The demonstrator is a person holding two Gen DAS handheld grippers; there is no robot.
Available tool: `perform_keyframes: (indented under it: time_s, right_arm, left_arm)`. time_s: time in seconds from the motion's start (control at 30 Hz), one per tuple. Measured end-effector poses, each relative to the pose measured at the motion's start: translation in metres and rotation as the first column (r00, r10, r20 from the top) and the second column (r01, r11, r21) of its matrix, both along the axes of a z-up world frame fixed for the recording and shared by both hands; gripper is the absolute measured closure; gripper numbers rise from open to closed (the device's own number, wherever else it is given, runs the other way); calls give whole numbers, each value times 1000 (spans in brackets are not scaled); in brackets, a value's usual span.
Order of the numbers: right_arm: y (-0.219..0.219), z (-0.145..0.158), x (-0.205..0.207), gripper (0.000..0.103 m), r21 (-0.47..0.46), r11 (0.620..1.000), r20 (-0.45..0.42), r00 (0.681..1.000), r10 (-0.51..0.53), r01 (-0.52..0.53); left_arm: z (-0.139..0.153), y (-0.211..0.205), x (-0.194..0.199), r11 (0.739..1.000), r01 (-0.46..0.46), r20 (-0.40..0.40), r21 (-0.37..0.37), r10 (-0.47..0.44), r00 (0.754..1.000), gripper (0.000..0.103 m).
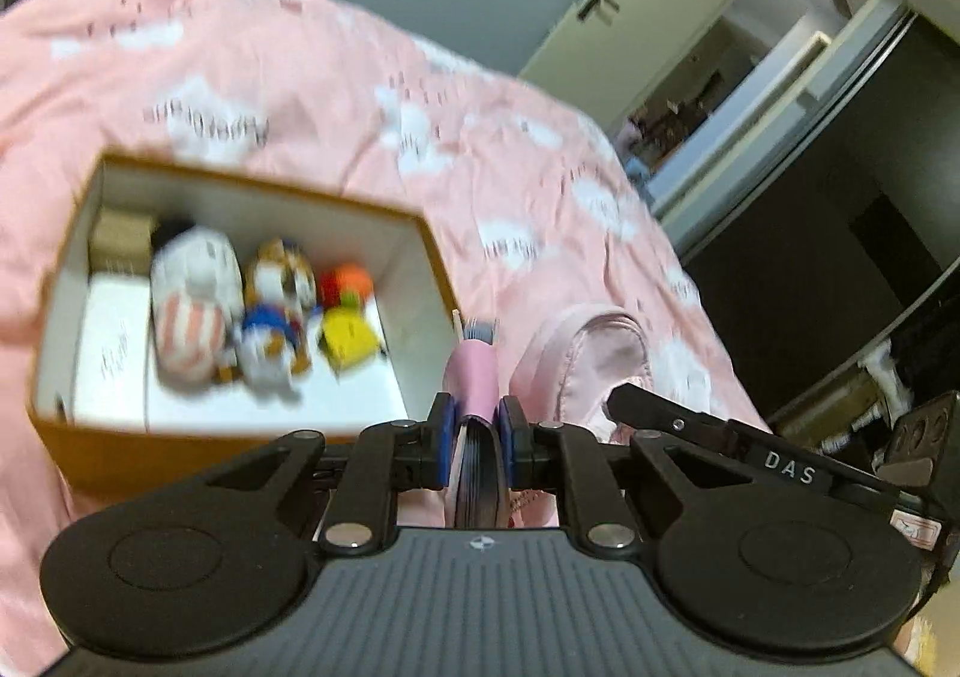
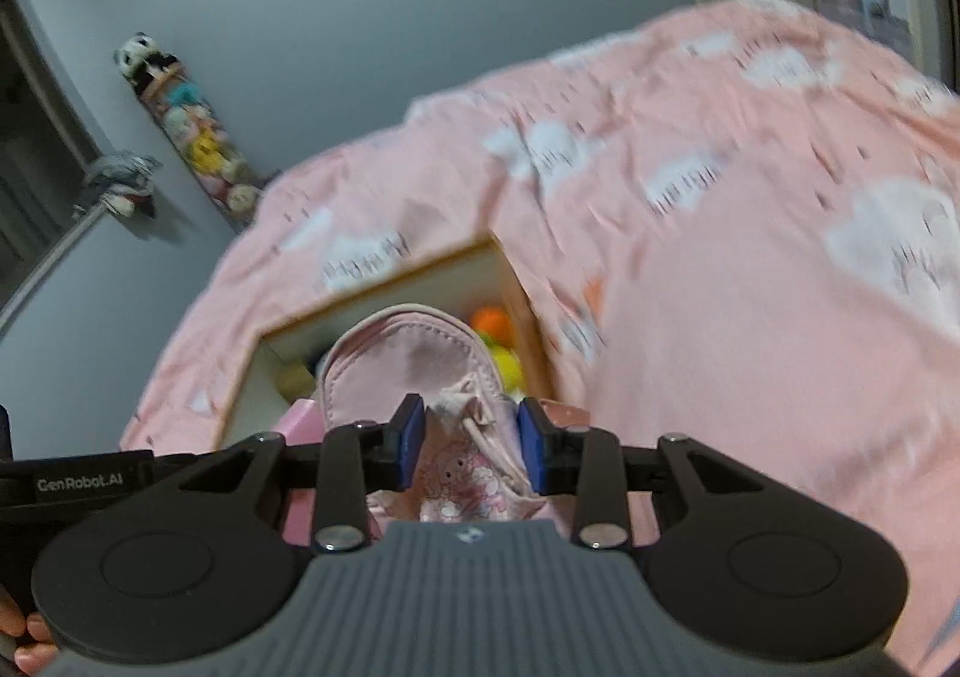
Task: Organize objects
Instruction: 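Carry the pink card case into the box with the left tool while the right tool carries the pouch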
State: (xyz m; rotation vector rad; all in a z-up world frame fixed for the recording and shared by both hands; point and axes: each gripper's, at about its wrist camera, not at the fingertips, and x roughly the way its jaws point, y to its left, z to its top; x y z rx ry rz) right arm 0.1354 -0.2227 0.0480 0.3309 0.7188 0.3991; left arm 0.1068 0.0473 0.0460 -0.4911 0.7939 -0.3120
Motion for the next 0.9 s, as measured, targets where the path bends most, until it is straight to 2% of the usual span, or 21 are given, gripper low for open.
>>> perform_keyframes:
  time_s: [0.13,0.27,0.5,0.7,0.77,0.9]
  right_arm:
    - [12,13,24,68,47,999,30,1000,-2,0]
    - [26,13,48,68,75,997,33,999,-18,16]
    - [32,-5,77,68,75,995,18,998,-67,66]
    - [29,-19,88,68,35,996,20,996,-85,85]
    - [29,-24,92,68,19,996,24,996,-87,87]
    - [30,-34,99,68,-8,995,22,995,-101,101]
  left_arm:
    - [9,18,23,997,-63,31,-38,64,997,86]
    - [-1,36,49,989,-125,13,-84,126,992,86]
    - [-62,41,92,966,-194,-156,-172,167,973,86]
    - [-124,30,112,948,-240,-342,-209,159,926,86]
    - [-136,27,115,944,-246,-378,-221,150,914,86]
    - [-143,18,121,951,-243,-410,-190,148,900,86]
